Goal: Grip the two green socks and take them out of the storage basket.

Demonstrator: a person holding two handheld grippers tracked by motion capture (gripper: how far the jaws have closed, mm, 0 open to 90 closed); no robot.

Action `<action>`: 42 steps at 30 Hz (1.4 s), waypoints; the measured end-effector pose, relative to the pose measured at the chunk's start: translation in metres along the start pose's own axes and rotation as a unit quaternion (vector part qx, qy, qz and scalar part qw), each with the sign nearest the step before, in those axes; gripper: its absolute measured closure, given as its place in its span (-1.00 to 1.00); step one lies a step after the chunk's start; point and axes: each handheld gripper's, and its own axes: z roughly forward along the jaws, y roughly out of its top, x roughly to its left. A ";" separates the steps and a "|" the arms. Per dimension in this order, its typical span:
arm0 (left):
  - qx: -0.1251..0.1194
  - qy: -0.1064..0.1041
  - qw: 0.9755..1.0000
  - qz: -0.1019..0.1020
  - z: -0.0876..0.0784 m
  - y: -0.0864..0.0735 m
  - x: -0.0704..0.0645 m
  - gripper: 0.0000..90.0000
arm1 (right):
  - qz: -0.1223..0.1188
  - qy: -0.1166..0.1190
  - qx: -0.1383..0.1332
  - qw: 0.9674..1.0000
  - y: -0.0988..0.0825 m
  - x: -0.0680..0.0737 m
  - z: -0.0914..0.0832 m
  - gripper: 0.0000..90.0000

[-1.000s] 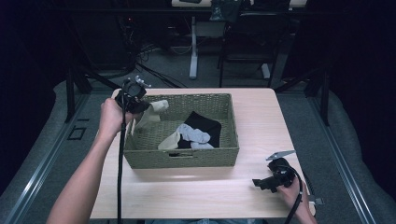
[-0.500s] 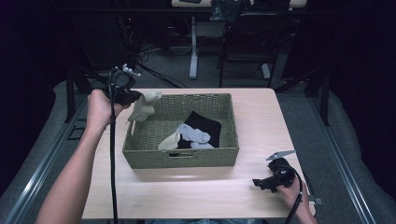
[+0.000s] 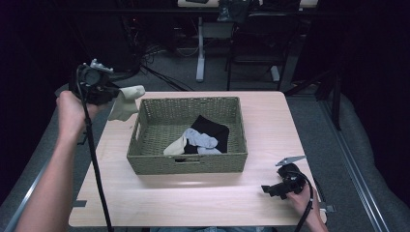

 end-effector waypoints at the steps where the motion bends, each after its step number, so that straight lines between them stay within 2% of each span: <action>1: 0.000 0.001 1.000 -0.005 -0.001 -0.003 0.002 0.99 | 0.000 0.000 0.000 1.000 0.000 0.000 0.000 -0.96; 2: 0.000 0.004 1.000 -0.010 -0.002 -0.007 0.007 0.99 | 0.005 -0.006 -0.005 1.000 0.000 0.001 0.001 -0.96; 8: 0.004 0.019 0.999 -0.032 -0.008 -0.027 0.025 0.99 | 0.005 -0.007 -0.004 1.000 0.000 0.001 0.001 -0.96; 16: 0.013 0.035 0.998 -0.055 -0.006 -0.047 0.040 0.99 | 0.005 -0.008 -0.005 1.000 0.000 0.001 0.001 -0.96; 20: 0.016 0.035 0.997 -0.065 -0.003 -0.054 0.044 0.99 | 0.005 -0.007 -0.005 1.000 0.000 0.001 0.001 -0.96; 28: 0.032 0.033 0.995 -0.084 0.014 -0.074 0.050 0.99 | 0.005 -0.008 -0.007 1.000 -0.001 0.000 0.002 -0.96; 32: 0.041 0.031 0.995 -0.087 0.022 -0.081 0.051 0.99 | 0.004 -0.002 -0.003 1.000 -0.001 0.000 0.001 -0.96; 42: 0.068 0.018 0.992 -0.104 0.052 -0.106 0.049 0.99 | 0.002 -0.005 -0.002 1.000 -0.001 0.000 0.001 -0.96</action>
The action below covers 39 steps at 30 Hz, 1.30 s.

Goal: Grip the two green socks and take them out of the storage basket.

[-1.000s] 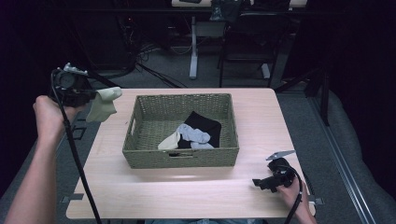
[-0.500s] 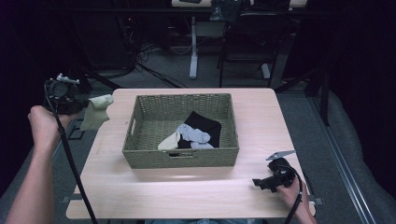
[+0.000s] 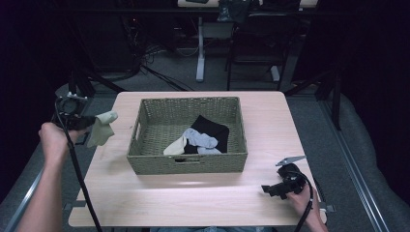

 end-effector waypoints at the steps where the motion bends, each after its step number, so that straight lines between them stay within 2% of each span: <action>1: 0.002 -0.003 1.000 0.000 0.003 -0.001 0.000 0.99 | 0.000 0.002 0.000 1.000 0.000 0.000 0.000 -0.96; 11: 0.040 -0.026 0.999 -0.008 0.045 -0.019 -0.009 0.99 | 0.000 0.000 0.000 1.000 0.000 0.000 0.000 -0.96; 12: 0.045 -0.035 0.998 -0.011 0.054 -0.023 -0.012 0.99 | 0.002 0.007 -0.001 1.000 0.000 0.000 0.000 -0.96; 13: 0.045 -0.035 0.998 -0.011 0.054 -0.023 -0.012 0.99 | 0.002 0.007 -0.001 1.000 0.000 0.000 0.000 -0.96; 16: 0.061 -0.045 0.997 -0.019 0.071 -0.032 -0.016 0.99 | -0.001 0.002 0.001 1.000 0.000 0.000 -0.001 -0.96; 19: 0.070 -0.046 0.996 -0.021 0.079 -0.038 -0.016 0.99 | -0.001 0.001 0.003 1.000 0.000 0.000 -0.001 -0.96; 20: 0.079 -0.047 0.995 -0.029 0.086 -0.043 -0.016 0.99 | -0.002 0.002 0.003 1.000 0.000 0.000 -0.001 -0.96; 22: 0.083 -0.046 0.995 -0.031 0.090 -0.046 -0.015 0.99 | -0.002 0.002 0.003 1.000 0.000 0.000 -0.001 -0.96; 24: 0.091 -0.050 0.994 -0.042 0.097 -0.052 -0.013 0.99 | -0.002 0.004 0.001 1.000 0.000 0.001 0.000 -0.96; 28: 0.109 -0.057 0.991 -0.052 0.109 -0.063 -0.012 0.99 | -0.002 0.004 0.001 1.000 0.000 0.000 0.000 -0.96; 33: 0.109 -0.065 0.990 -0.067 0.113 -0.071 -0.009 0.96 | -0.001 0.001 0.003 1.000 0.000 0.000 -0.001 -0.96; 35: 0.109 -0.071 0.989 -0.069 0.109 -0.071 -0.008 0.87 | -0.002 0.002 0.002 1.000 0.000 0.000 0.000 -0.96; 37: 0.114 -0.078 0.988 -0.072 0.102 -0.069 -0.008 0.60 | -0.002 0.002 0.001 1.000 0.000 0.000 0.000 -0.96; 38: 0.111 -0.081 0.988 -0.071 0.095 -0.067 -0.007 0.44 | -0.002 0.002 0.003 1.000 0.000 0.000 0.000 -0.96; 39: 0.111 -0.081 0.988 -0.071 0.095 -0.067 -0.007 0.35 | -0.002 0.002 0.003 1.000 0.000 0.000 0.000 -0.96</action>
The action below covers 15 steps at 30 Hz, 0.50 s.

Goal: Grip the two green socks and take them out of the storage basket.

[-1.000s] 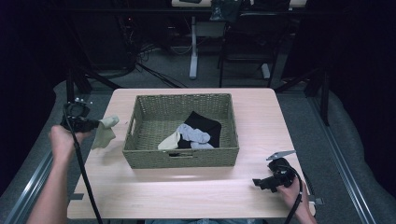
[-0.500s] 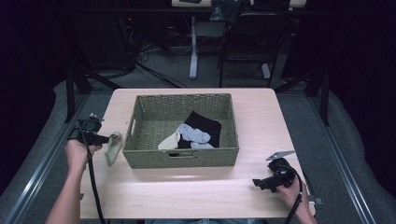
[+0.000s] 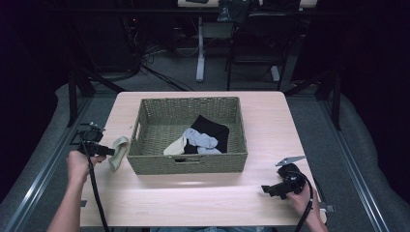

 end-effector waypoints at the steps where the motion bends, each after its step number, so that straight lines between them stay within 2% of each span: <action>1: -0.004 0.000 1.000 -0.002 -0.005 0.001 -0.001 0.35 | 0.000 0.001 -0.001 1.000 0.000 0.000 0.000 -0.96; 4: -0.019 0.003 1.000 0.004 -0.022 0.005 -0.004 -0.03 | 0.000 0.003 -0.002 1.000 0.000 0.000 0.000 -0.96; 7: -0.035 0.007 0.999 0.015 -0.042 0.013 -0.011 -0.31 | 0.000 0.003 -0.002 1.000 0.000 0.000 0.000 -0.96; 9: -0.048 0.011 0.999 0.020 -0.055 0.019 -0.015 -0.52 | 0.005 -0.004 -0.005 1.000 0.000 0.001 0.001 -0.96; 13: -0.073 0.011 0.997 0.029 -0.078 0.031 -0.024 -0.61 | 0.005 -0.004 -0.007 1.000 0.000 0.000 0.001 -0.96; 15: -0.080 0.014 0.996 0.041 -0.089 0.039 -0.032 -0.65 | 0.005 -0.004 -0.007 1.000 0.000 0.000 0.001 -0.96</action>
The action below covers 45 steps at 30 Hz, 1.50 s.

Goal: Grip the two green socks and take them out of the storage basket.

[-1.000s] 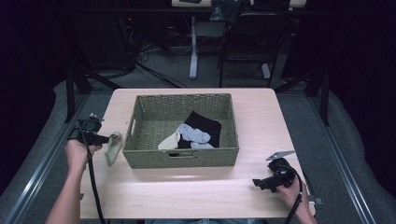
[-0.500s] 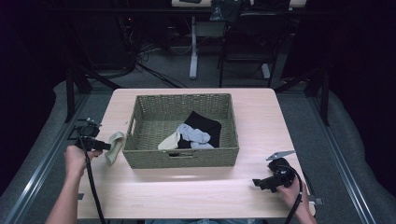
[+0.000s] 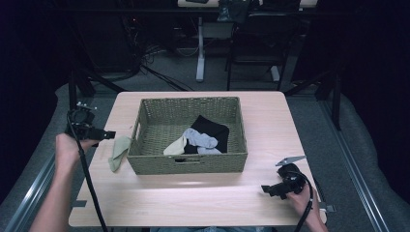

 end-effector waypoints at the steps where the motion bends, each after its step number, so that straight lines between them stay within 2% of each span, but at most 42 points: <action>1: -0.003 0.000 1.000 0.005 -0.003 0.003 -0.002 -0.66 | 0.000 0.000 0.000 1.000 0.000 0.000 0.000 -0.96; 4: -0.013 -0.001 1.000 0.019 -0.012 0.014 -0.013 -0.71 | -0.001 0.003 0.003 1.000 0.000 -0.001 -0.001 -0.96; 9: -0.017 -0.004 0.999 0.040 -0.016 0.031 -0.029 -0.77 | 0.001 0.004 -0.003 1.000 0.000 -0.001 -0.002 -0.96; 17: -0.018 -0.017 0.997 0.067 -0.003 0.050 -0.055 -0.86 | 0.000 0.005 -0.007 1.000 0.000 -0.002 -0.003 -0.96; 19: -0.017 -0.021 0.997 0.072 0.002 0.053 -0.062 -0.88 | 0.002 0.014 -0.013 1.000 0.000 -0.001 -0.003 -0.96; 23: -0.015 -0.028 0.996 0.083 0.012 0.061 -0.075 -0.91 | 0.001 0.011 -0.013 1.000 0.000 -0.001 -0.004 -0.96; 27: -0.011 -0.047 0.994 0.093 0.026 0.069 -0.090 -1.00 | 0.001 0.010 -0.012 1.000 0.000 -0.001 -0.004 -0.96; 32: -0.007 -0.066 0.993 0.099 0.044 0.075 -0.104 -1.00 | -0.001 0.009 -0.010 1.000 0.000 0.000 -0.005 -0.96; 40: 0.030 -0.083 0.990 0.113 0.080 0.076 -0.120 -0.99 | -0.003 0.007 -0.006 1.000 0.000 0.000 -0.004 -0.96; 45: 0.053 -0.090 0.988 0.113 0.101 0.075 -0.125 -0.99 | -0.003 0.010 -0.006 1.000 0.000 0.000 -0.003 -0.96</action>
